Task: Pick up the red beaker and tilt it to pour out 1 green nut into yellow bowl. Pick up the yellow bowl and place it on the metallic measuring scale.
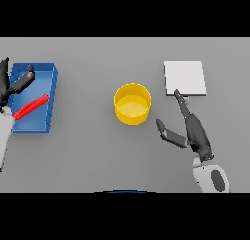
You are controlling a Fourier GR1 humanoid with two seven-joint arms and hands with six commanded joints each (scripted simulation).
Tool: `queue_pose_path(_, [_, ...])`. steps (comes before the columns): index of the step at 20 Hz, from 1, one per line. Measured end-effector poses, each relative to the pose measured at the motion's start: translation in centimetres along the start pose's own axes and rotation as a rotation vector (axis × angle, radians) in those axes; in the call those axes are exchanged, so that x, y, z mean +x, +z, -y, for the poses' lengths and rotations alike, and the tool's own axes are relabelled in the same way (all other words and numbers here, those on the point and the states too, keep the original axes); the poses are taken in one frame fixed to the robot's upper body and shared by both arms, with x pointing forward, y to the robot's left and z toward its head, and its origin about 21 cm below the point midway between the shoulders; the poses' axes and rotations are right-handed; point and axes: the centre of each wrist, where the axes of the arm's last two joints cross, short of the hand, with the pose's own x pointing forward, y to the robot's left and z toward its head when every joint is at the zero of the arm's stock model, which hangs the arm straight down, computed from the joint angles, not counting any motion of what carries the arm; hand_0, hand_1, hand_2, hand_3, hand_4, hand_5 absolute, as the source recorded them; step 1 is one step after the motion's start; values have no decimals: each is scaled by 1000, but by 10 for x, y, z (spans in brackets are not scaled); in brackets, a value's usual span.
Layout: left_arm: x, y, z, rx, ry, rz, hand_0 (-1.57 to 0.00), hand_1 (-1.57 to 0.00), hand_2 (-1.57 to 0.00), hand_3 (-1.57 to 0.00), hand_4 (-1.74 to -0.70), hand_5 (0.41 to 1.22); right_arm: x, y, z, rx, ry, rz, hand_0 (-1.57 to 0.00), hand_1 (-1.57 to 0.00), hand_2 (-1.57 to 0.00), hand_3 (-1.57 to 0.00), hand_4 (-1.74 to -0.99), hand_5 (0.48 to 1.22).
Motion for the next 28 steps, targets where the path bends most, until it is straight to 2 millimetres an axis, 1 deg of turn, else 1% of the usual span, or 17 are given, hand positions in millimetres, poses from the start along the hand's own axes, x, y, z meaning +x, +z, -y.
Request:
queue_pose_path(1, [3,0,-1,4,9,2,-41,-34,-35,-33,-750,661,5,-8,4,66,77,17,1,1,1,1,-1044,679])
queue_pose_path(2, [2,1,1,-5,13,7,-33,-27,-28,-26,-746,662,9,-16,10,124,167,31,1,1,1,1,-1071,678])
queue_pose_path(3, [5,2,3,-10,18,10,-26,-21,-22,-21,-743,664,14,-27,20,171,248,25,1,1,1,1,-1094,677])
queue_pose_path(4, [7,1,2,-4,17,19,-21,-17,-17,-16,-740,668,19,-33,24,227,301,35,1,1,1,1,-1122,674])
queue_pose_path(7, [8,2,3,-3,0,15,-10,-8,-8,-8,-733,680,28,-57,25,374,491,99,1,1,1,1,-1192,677])
queue_pose_path(8, [5,1,-1,4,-5,16,-8,-6,-7,-6,-736,685,27,-62,21,428,539,104,1,1,1,1,-1197,677])
queue_pose_path(9, [5,2,0,2,1,16,-6,-5,-5,-5,-737,689,27,-69,19,471,585,124,1,1,1,1,-1207,674])
queue_pose_path(11, [6,2,1,-6,0,20,-4,-3,-3,-3,-739,696,37,-82,20,550,692,180,1,1,1,1,-1225,684])
queue_pose_path(12, [4,3,1,-8,-7,16,-3,-2,-2,-2,-741,699,40,-90,17,594,744,194,1,1,1,1,-1226,692])
queue_pose_path(16, [0,3,2,-9,-10,1,0,0,0,0,-745,704,48,-104,5,742,926,247,1,1,1,1,-1215,711])
queue_pose_path(17, [1,2,-4,-1,-10,2,0,0,0,0,-746,706,46,-107,0,772,940,243,1,1,1,1,-1213,714])
queue_pose_path(18, [2,2,-3,-3,-8,1,0,0,0,0,-746,707,45,-112,-1,798,965,246,1,1,1,1,-1215,717])
queue_pose_path(19, [-2,3,-4,-6,-10,0,0,0,0,0,-746,704,40,-112,-4,829,977,236,1,1,1,1,-1218,720])
queue_pose_path(20, [-1,4,-6,-9,-5,4,0,0,0,1,-747,701,44,-117,-10,845,985,233,1,1,1,1,-1221,722])
queue_pose_path(25, [0,3,-5,-9,-9,0,1,1,1,1,-741,699,48,-132,-30,930,1027,223,1,1,1,1,-1250,733])
queue_pose_path(27, [-4,1,-9,3,-11,-4,1,1,1,1,-744,698,48,-137,-36,958,1057,219,1,1,1,1,-1257,733])
queue_pose_path(28, [-5,2,-11,8,-14,11,1,1,1,1,-744,697,48,-139,-35,964,1069,222,1,1,1,1,-1258,734])
